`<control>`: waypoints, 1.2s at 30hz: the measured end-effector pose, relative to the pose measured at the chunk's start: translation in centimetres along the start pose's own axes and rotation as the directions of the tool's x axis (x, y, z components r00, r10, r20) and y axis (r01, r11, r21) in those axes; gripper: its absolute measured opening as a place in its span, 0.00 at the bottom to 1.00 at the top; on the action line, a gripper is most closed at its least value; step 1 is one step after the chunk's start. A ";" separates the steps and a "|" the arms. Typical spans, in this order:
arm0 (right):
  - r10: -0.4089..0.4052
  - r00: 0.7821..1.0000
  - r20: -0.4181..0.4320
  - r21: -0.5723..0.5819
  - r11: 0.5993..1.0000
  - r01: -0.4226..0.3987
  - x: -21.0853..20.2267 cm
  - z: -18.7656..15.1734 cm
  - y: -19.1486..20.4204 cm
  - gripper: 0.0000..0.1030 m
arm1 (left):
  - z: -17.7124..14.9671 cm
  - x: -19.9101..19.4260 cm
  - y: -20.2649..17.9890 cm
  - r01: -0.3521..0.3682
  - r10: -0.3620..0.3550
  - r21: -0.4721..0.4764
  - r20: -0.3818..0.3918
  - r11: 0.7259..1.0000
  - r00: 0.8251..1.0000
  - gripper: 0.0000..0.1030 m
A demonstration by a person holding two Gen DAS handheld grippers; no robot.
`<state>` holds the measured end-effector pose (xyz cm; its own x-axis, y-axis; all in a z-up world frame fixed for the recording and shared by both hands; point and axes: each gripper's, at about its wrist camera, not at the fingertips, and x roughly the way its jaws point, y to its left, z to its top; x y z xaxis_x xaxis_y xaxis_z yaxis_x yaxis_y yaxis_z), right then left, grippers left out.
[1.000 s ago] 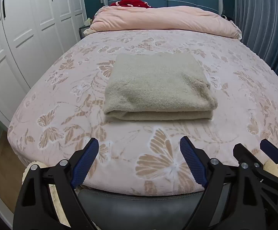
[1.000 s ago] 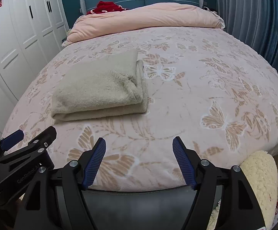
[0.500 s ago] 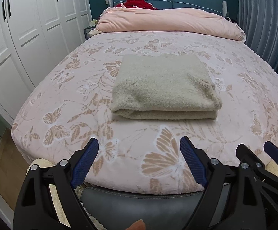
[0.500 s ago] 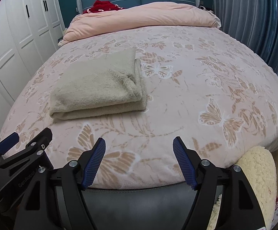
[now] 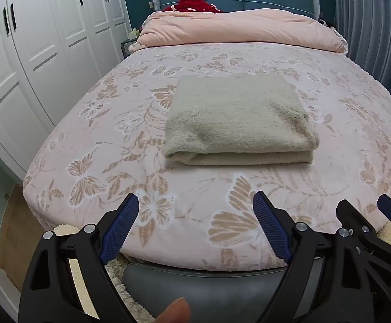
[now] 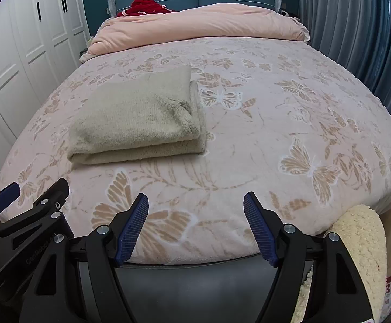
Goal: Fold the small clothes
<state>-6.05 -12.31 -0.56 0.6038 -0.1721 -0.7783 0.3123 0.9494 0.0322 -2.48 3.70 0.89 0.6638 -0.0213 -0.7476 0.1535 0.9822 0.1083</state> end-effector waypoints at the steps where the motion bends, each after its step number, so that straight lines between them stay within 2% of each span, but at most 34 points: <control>1: 0.000 1.000 -0.001 -0.001 1.000 0.000 0.0 0.0 0.0 0.69 | 0.0 0.0 0.0 0.001 -0.001 -0.002 -0.002 1.000 1.000 0.82; 36: -0.006 1.000 -0.008 -0.004 1.000 0.006 0.1 -0.2 0.5 0.70 | -0.3 0.5 0.3 -0.007 0.007 0.002 -0.021 1.000 1.000 0.78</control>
<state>-5.98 -11.82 -0.78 0.5963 -0.1758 -0.7833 0.3129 0.9494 0.0251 -2.31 4.08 0.35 0.6496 -0.0109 -0.7602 0.1504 0.9820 0.1145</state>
